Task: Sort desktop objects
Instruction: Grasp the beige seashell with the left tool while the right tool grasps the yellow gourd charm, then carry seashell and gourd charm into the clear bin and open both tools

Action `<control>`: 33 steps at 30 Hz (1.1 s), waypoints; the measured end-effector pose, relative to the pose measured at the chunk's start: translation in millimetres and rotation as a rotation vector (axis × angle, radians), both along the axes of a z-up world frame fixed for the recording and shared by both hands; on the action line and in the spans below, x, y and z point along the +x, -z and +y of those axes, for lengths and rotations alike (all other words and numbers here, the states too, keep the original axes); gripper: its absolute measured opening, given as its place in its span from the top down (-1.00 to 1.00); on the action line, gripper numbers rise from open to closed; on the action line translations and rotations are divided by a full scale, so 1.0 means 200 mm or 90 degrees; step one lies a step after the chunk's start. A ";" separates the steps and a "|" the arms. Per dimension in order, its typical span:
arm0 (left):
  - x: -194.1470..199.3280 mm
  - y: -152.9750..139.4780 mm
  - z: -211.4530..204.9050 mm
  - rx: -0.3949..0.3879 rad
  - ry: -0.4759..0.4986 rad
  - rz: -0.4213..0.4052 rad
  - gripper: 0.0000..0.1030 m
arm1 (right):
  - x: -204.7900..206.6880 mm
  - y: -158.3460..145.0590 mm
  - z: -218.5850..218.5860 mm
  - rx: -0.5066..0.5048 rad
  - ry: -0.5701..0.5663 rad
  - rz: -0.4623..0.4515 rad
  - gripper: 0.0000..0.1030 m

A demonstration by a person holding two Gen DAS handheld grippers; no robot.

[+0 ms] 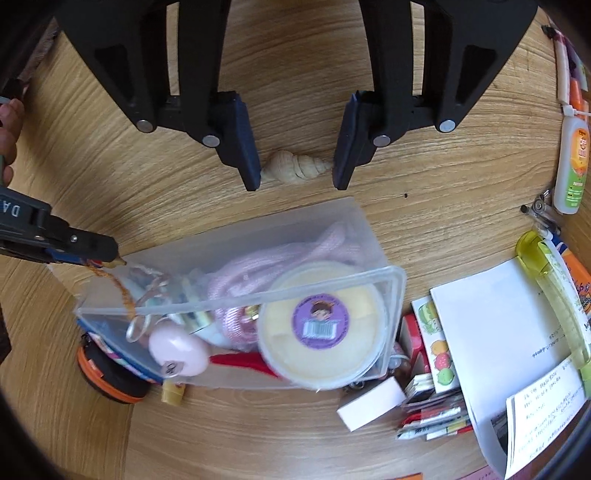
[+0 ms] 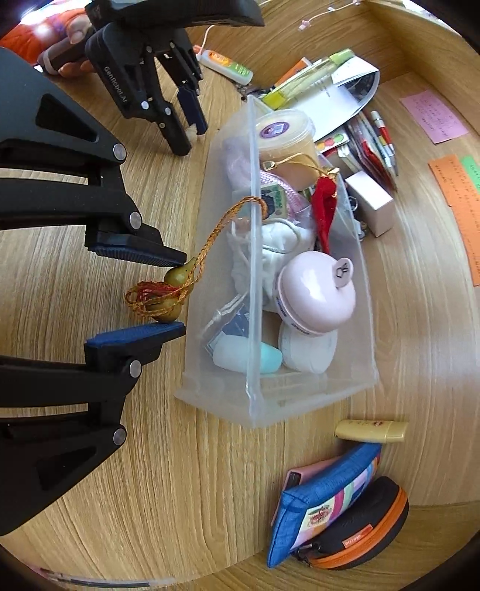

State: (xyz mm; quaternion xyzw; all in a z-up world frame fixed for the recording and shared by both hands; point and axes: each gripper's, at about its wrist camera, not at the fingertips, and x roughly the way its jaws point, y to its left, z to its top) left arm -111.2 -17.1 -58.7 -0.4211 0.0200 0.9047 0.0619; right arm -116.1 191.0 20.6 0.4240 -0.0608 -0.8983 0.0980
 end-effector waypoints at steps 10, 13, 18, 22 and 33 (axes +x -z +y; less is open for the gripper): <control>0.03 -0.13 0.12 0.017 0.032 0.039 0.22 | 0.07 -0.13 -0.01 -0.001 -0.014 0.045 0.46; 0.03 -0.18 0.12 0.028 0.042 0.050 0.22 | 0.08 -0.17 0.00 -0.007 -0.015 0.058 0.46; 0.02 -0.27 0.13 0.036 0.042 0.075 0.22 | 0.07 -0.22 0.01 -0.003 -0.017 0.076 0.46; 0.01 -0.33 0.13 0.035 0.041 0.093 0.22 | 0.04 -0.26 0.02 -0.003 -0.023 0.088 0.46; -0.10 -0.46 0.18 0.036 0.046 0.125 0.22 | -0.07 -0.30 0.06 0.006 -0.033 0.098 0.46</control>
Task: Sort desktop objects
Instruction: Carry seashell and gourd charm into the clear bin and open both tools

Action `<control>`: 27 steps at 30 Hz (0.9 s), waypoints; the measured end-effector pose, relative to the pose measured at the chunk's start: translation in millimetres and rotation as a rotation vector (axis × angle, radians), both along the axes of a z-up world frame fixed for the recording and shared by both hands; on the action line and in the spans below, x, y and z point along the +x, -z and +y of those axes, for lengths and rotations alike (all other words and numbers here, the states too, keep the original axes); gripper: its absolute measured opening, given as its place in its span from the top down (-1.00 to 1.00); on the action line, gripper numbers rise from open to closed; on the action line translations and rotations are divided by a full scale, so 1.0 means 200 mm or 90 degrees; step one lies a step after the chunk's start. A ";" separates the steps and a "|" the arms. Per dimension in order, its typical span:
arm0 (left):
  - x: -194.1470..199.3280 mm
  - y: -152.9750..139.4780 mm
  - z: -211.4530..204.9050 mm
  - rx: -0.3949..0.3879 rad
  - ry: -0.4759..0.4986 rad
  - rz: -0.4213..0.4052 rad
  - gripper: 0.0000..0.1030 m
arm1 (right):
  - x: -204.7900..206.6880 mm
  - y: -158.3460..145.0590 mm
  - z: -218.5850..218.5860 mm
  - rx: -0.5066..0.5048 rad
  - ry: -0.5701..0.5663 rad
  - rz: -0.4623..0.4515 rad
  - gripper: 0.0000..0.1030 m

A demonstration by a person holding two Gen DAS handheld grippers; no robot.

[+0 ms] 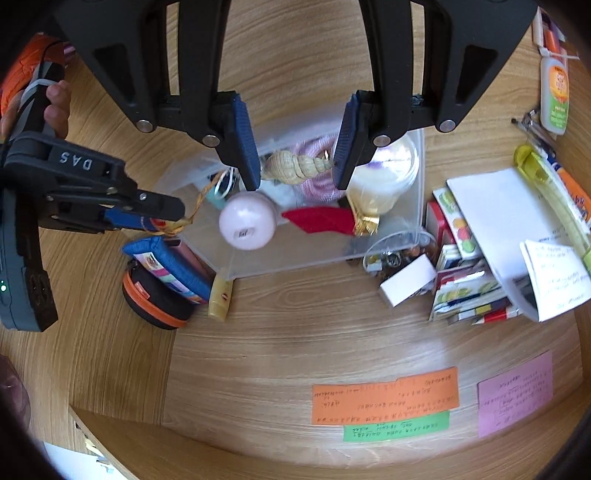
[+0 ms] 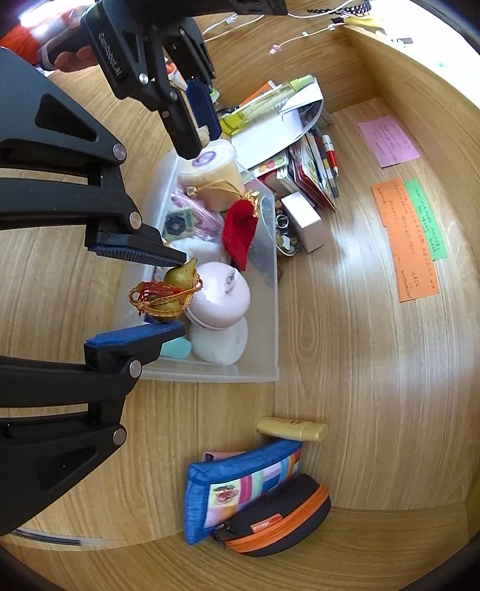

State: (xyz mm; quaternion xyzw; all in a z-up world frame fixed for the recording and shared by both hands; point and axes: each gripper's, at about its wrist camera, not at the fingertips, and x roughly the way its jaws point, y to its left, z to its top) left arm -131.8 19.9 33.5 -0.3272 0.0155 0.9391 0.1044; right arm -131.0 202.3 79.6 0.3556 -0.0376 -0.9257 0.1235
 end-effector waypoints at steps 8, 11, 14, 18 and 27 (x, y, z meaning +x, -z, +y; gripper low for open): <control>-0.15 0.04 0.07 -0.009 0.006 -0.024 0.22 | -0.11 0.04 0.04 0.010 0.001 -0.015 0.46; -0.20 0.07 0.09 -0.015 0.006 -0.038 0.22 | -0.15 0.08 0.06 0.007 -0.001 -0.030 0.46; -0.25 0.10 0.11 -0.016 0.010 -0.050 0.22 | -0.18 0.11 0.08 -0.008 -0.005 -0.043 0.45; -0.30 0.13 0.14 -0.021 0.008 -0.064 0.22 | -0.19 0.11 0.08 -0.011 -0.010 -0.039 0.46; -0.33 0.16 0.15 -0.028 0.003 -0.071 0.21 | -0.21 0.13 0.01 0.051 -0.012 -0.032 0.46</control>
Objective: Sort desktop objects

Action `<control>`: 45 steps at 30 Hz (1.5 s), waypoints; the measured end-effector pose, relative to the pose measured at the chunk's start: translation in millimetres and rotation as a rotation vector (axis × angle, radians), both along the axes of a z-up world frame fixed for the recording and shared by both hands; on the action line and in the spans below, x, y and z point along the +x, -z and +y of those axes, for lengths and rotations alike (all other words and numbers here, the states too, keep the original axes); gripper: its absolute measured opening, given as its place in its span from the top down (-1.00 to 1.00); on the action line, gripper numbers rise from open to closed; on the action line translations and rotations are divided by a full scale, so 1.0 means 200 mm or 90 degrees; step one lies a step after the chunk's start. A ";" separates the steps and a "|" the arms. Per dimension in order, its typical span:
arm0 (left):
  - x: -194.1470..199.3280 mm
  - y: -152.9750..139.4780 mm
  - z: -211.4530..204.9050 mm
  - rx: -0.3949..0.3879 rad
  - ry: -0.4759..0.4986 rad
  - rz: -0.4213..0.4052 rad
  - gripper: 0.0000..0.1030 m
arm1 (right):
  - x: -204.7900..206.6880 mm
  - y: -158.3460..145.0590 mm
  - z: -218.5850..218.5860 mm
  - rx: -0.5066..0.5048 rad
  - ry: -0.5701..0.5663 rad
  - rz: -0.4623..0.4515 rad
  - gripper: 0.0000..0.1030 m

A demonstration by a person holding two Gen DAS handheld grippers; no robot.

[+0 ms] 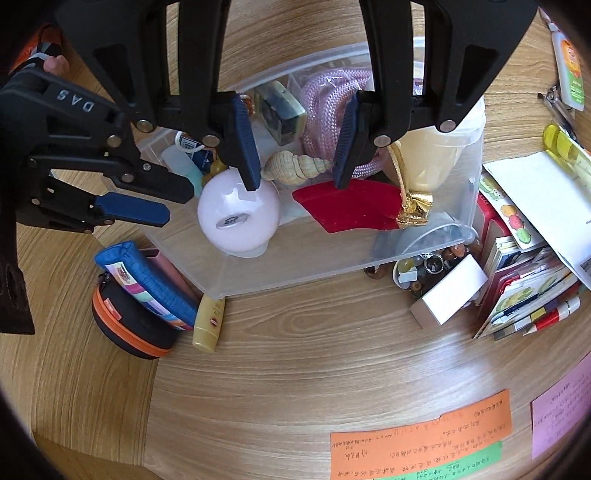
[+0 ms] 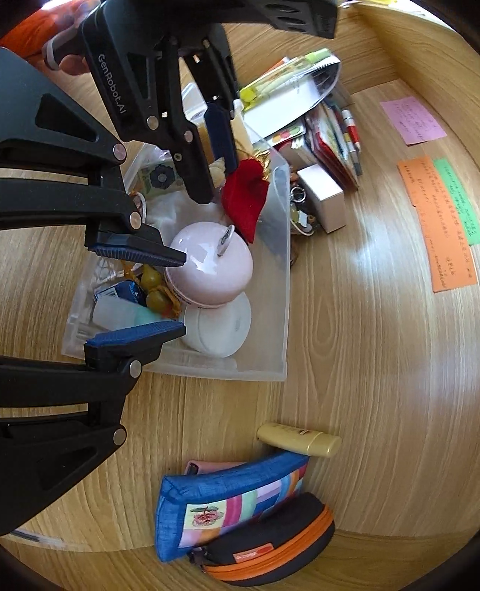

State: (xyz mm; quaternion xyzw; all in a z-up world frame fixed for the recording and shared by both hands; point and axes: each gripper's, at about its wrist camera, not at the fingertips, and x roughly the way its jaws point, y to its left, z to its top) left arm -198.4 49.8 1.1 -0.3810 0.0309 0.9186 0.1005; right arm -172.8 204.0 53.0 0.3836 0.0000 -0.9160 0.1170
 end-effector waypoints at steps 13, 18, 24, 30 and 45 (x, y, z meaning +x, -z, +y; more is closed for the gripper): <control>0.07 -0.06 -0.06 0.011 -0.017 0.024 -0.19 | 0.08 -0.10 0.00 0.050 0.033 0.048 -0.01; 0.14 -0.10 -0.10 0.015 -0.030 0.042 -0.31 | 0.11 -0.13 -0.02 0.054 0.038 0.059 -0.15; 0.24 -0.16 -0.14 0.024 -0.048 0.065 -0.53 | 0.20 -0.18 -0.06 0.075 0.038 0.083 -0.36; 0.36 -0.21 -0.18 0.035 -0.066 0.088 -0.83 | 0.31 -0.24 -0.10 0.082 0.035 0.103 -0.44; 0.66 -0.28 -0.28 0.061 -0.156 0.141 -0.91 | 0.62 -0.29 -0.16 0.122 0.041 0.156 -0.89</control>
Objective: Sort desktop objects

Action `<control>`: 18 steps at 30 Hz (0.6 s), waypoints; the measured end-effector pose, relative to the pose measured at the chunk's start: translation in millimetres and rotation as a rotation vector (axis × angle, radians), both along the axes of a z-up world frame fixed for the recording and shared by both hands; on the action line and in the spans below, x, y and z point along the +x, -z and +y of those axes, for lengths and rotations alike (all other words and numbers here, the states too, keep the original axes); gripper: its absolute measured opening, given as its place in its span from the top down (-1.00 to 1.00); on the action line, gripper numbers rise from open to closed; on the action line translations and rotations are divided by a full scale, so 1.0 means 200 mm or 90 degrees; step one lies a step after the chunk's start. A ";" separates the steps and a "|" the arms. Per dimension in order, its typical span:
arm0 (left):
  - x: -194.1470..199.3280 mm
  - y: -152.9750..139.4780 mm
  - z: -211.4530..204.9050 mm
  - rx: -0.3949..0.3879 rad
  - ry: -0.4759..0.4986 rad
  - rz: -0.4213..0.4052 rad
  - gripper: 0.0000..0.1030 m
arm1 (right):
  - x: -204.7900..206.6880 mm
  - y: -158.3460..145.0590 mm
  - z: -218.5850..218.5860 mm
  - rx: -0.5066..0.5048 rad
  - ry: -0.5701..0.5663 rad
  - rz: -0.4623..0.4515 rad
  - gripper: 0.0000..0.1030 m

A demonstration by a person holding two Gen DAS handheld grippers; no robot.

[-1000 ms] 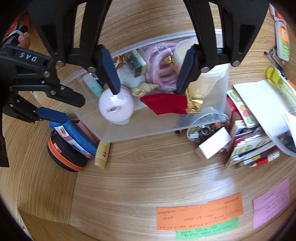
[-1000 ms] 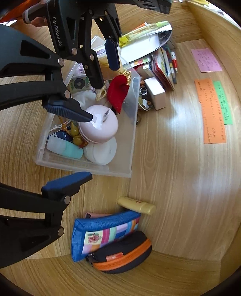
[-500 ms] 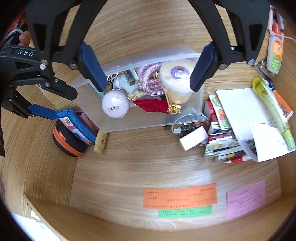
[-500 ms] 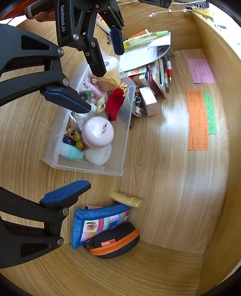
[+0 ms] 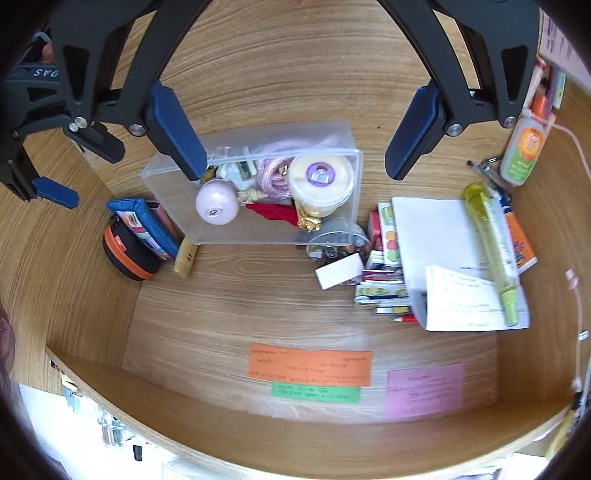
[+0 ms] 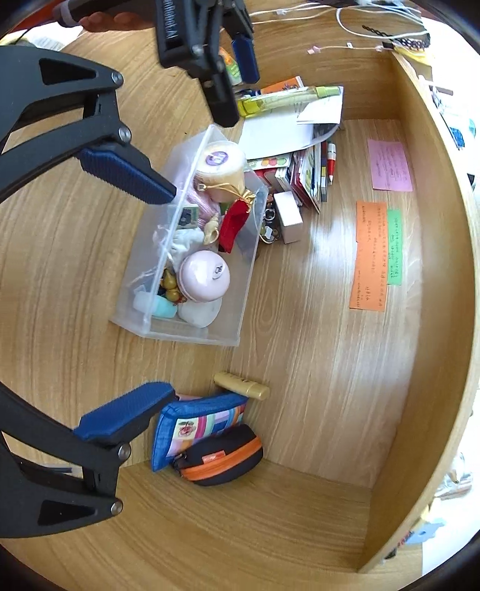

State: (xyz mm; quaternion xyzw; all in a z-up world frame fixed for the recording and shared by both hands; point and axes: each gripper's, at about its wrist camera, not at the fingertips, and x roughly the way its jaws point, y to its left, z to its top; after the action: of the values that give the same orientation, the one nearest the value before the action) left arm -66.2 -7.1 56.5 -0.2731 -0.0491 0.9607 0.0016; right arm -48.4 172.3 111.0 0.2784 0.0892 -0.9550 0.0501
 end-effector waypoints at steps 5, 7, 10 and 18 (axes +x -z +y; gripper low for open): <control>0.08 0.02 0.04 -0.033 -0.006 -0.002 -0.91 | 0.08 0.01 -0.01 0.030 0.005 0.010 -0.89; 0.10 0.03 0.06 -0.039 0.001 -0.002 -0.91 | 0.10 0.00 -0.01 0.028 0.008 0.014 -0.89; 0.11 0.04 0.09 -0.042 0.010 -0.003 -0.91 | 0.11 0.00 0.02 0.015 0.012 0.013 -0.93; 0.11 0.04 0.12 -0.043 0.024 0.004 -0.91 | 0.09 0.00 0.04 0.011 0.022 0.005 -0.99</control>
State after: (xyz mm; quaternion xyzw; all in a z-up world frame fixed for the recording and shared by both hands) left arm -44.3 15.9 47.6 -0.2712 -0.0114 0.9624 0.0107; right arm -30.1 179.5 110.1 0.2763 0.0926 -0.9561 0.0309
